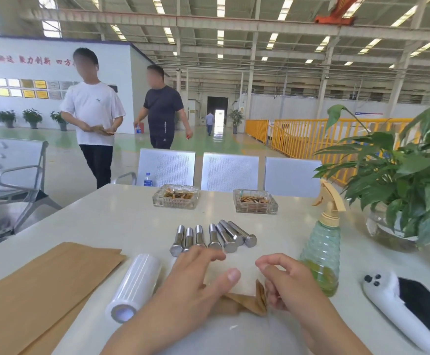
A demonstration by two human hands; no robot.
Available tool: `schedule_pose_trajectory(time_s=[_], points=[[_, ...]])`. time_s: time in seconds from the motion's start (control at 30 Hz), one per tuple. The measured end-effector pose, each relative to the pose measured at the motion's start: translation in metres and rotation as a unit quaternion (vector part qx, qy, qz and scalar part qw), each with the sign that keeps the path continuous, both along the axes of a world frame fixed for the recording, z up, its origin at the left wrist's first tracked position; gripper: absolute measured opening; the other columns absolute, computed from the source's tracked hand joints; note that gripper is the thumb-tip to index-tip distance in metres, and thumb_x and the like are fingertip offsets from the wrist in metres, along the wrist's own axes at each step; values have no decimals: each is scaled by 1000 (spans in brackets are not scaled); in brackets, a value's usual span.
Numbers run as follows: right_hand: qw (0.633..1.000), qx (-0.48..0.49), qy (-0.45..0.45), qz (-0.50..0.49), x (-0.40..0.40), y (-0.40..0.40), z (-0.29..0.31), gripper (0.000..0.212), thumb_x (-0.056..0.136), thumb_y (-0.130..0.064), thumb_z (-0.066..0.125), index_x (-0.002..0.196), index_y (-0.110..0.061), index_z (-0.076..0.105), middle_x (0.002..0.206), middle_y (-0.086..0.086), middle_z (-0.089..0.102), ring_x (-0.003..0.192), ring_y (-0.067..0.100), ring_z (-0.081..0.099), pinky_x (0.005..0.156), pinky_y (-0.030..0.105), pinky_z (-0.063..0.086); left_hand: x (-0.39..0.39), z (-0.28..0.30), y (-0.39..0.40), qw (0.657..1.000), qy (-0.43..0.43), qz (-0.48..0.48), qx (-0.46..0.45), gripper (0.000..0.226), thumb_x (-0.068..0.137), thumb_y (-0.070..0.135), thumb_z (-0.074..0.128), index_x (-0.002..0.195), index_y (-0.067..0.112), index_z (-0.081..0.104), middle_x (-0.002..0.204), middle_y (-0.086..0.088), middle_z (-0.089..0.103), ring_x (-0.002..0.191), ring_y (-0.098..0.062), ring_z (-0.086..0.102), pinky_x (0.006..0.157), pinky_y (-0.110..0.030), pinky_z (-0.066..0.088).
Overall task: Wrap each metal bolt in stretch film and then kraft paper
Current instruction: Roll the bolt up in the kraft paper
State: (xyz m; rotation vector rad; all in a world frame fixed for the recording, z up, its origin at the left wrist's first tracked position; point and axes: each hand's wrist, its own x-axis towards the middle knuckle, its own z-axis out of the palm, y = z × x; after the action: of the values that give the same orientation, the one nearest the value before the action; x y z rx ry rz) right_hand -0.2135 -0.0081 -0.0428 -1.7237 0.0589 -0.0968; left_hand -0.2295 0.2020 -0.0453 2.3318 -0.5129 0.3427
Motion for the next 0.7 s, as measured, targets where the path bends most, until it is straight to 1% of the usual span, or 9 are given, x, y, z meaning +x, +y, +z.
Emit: schedule_pose_trajectory(time_s=[0.07, 0.13, 0.17, 0.23, 0.37, 0.47, 0.57, 0.63, 0.7], points=[[1000, 22, 4, 2, -1, -2, -1, 12, 99, -10, 61, 97, -13, 73, 54, 2, 49, 43, 15, 44, 46, 22, 39, -10, 3, 10, 999, 3, 46, 9, 19, 99, 54, 48, 114, 47, 56, 122, 27, 46, 117, 6, 45, 98, -13, 36], [999, 41, 9, 9, -3, -5, -2, 14, 99, -7, 59, 100, -12, 72, 55, 2, 49, 43, 15, 44, 44, 21, 40, -18, 6, 22, 997, 38, 70, 23, 32, 99, 17, 57, 105, 48, 59, 116, 21, 49, 100, -2, 56, 100, -27, 44], [999, 45, 10, 12, -3, -7, -3, 16, 99, -7, 58, 101, -13, 72, 55, 2, 49, 43, 15, 45, 44, 21, 41, -21, 5, 27, 994, 71, 76, 34, 37, 96, 12, 60, 104, 48, 61, 114, 20, 49, 96, -6, 57, 100, -38, 48], [999, 47, 9, 20, -4, -9, -4, 18, 99, -7, 56, 102, -15, 73, 57, 3, 50, 44, 15, 47, 46, 22, 43, -27, 9, 30, 986, 98, 91, 95, 35, 95, 18, 60, 104, 52, 59, 112, 22, 48, 97, -7, 54, 96, -41, 50], [998, 61, 6, 29, -7, -10, -7, 22, 99, -4, 55, 103, -14, 73, 59, 5, 50, 46, 16, 47, 44, 22, 43, -30, 12, 35, 990, 60, 94, 86, 33, 98, 18, 57, 101, 50, 61, 103, 16, 56, 91, -6, 54, 88, -24, 48], [996, 77, 4, 35, -9, -13, -8, 23, 98, -4, 54, 102, -15, 74, 60, 5, 50, 46, 16, 47, 44, 22, 43, -31, 16, 35, 978, 74, 93, 170, 38, 97, 16, 51, 119, 46, 60, 106, 17, 55, 96, -6, 55, 88, -20, 47], [995, 84, 0, 44, -9, -14, -9, 24, 98, -4, 54, 103, -17, 74, 60, 5, 52, 48, 17, 49, 46, 22, 44, -30, 23, 30, 960, 124, 103, 229, 53, 96, 16, 47, 136, 50, 46, 121, 14, 54, 110, -11, 57, 99, -28, 48], [995, 81, -7, 53, -9, -13, -10, 25, 97, -5, 55, 102, -20, 74, 60, 5, 53, 49, 18, 51, 46, 21, 43, -31, 30, 26, 961, 146, 116, 206, 43, 95, 21, 55, 130, 46, 53, 112, 11, 62, 93, -11, 64, 89, -27, 55], [994, 77, -14, 70, -10, -11, -11, 27, 96, -5, 55, 100, -23, 75, 61, 5, 53, 51, 20, 52, 47, 21, 44, -28, 33, 23, 975, 146, 121, 115, 20, 92, 21, 64, 103, 37, 69, 87, 7, 70, 65, -8, 63, 68, -23, 58]])
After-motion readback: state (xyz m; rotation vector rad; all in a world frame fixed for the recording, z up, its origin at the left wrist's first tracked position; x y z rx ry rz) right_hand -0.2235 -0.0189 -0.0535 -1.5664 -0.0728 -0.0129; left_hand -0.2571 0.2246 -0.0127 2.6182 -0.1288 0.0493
